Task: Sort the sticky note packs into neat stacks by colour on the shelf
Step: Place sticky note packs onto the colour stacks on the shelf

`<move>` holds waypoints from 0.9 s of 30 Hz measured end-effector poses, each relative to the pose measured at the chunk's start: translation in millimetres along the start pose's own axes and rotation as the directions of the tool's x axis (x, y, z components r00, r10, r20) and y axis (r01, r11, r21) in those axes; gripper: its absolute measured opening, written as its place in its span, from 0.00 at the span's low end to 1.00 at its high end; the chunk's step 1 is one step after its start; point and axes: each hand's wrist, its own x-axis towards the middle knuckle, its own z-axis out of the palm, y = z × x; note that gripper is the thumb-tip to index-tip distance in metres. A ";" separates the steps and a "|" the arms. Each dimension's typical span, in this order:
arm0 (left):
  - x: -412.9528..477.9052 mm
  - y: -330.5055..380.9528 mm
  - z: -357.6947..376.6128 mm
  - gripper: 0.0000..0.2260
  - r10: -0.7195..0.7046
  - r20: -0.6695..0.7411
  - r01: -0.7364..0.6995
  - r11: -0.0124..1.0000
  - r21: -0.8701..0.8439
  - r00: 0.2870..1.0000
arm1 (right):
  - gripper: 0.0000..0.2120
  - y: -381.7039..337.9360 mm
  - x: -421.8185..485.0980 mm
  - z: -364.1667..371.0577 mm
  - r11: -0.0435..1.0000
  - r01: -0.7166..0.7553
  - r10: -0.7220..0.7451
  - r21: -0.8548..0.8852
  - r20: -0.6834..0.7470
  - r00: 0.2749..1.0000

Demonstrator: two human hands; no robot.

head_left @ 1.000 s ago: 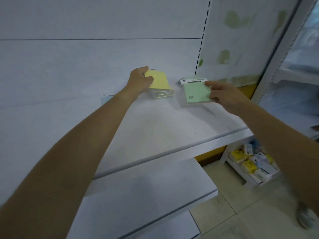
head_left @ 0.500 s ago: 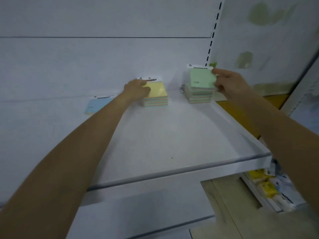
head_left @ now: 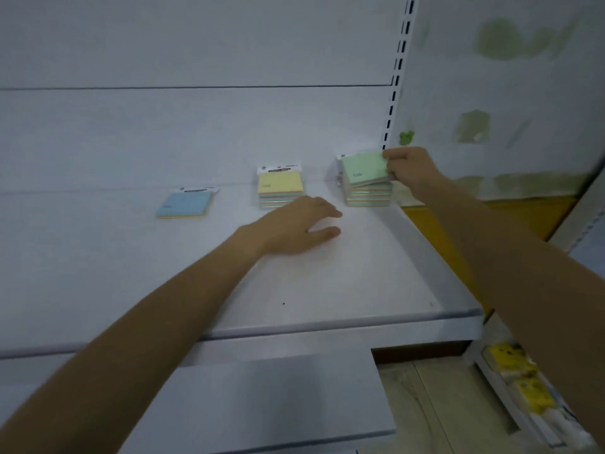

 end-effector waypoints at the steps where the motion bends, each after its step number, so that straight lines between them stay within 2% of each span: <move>1: -1.4 2.4 6.0 0.20 -0.019 0.052 0.019 1.000 0.004 0.998 | 0.18 2.0 0.1 0.6 0.998 0.014 -0.015 -0.058 -0.014 1.000; 4: -3.0 3.0 12.7 0.22 -0.070 0.093 0.074 0.996 -0.045 0.993 | 0.16 8.0 -6.9 5.8 0.968 0.090 -0.105 -0.236 -0.049 0.993; 7: -5.3 4.3 13.2 0.22 -0.116 0.068 0.118 0.993 -0.024 0.991 | 0.16 10.8 -12.5 13.8 0.918 0.135 -0.146 -0.372 -0.002 0.989; 10: -7.0 5.3 14.2 0.23 -0.156 0.044 0.158 0.987 -0.040 0.987 | 0.25 13.7 -17.9 17.8 0.861 0.163 -0.133 -0.482 0.095 0.986; 12: -6.9 4.6 14.7 0.23 -0.167 0.043 0.169 0.984 -0.061 0.985 | 0.26 20.6 -20.3 18.2 0.804 0.196 -0.148 -0.562 0.131 0.980; 16: -7.3 5.8 14.9 0.23 -0.174 0.034 0.176 0.981 -0.077 0.984 | 0.22 27.6 -24.7 18.6 0.760 0.241 -0.210 -0.603 0.123 0.970; 19: -9.3 7.2 14.7 0.23 -0.194 0.012 0.194 0.980 -0.044 0.981 | 0.24 26.6 -28.7 22.1 0.744 0.242 -0.222 -0.623 0.111 0.969; 21: -11.4 7.9 14.0 0.22 -0.202 -0.011 0.202 0.979 -0.012 0.979 | 0.27 28.4 -32.4 23.0 0.730 0.273 -0.287 -0.627 0.083 0.955; 23: -14.6 8.6 11.5 0.21 -0.209 -0.036 0.209 0.978 0.004 0.977 | 0.27 28.9 -35.9 25.2 0.698 0.353 -0.385 -0.623 0.089 0.918; 27: -23.2 7.3 -3.9 0.20 -0.212 -0.052 0.215 0.974 0.065 0.976 | 0.25 12.1 -42.7 38.8 0.611 0.535 -0.507 -0.584 0.230 0.831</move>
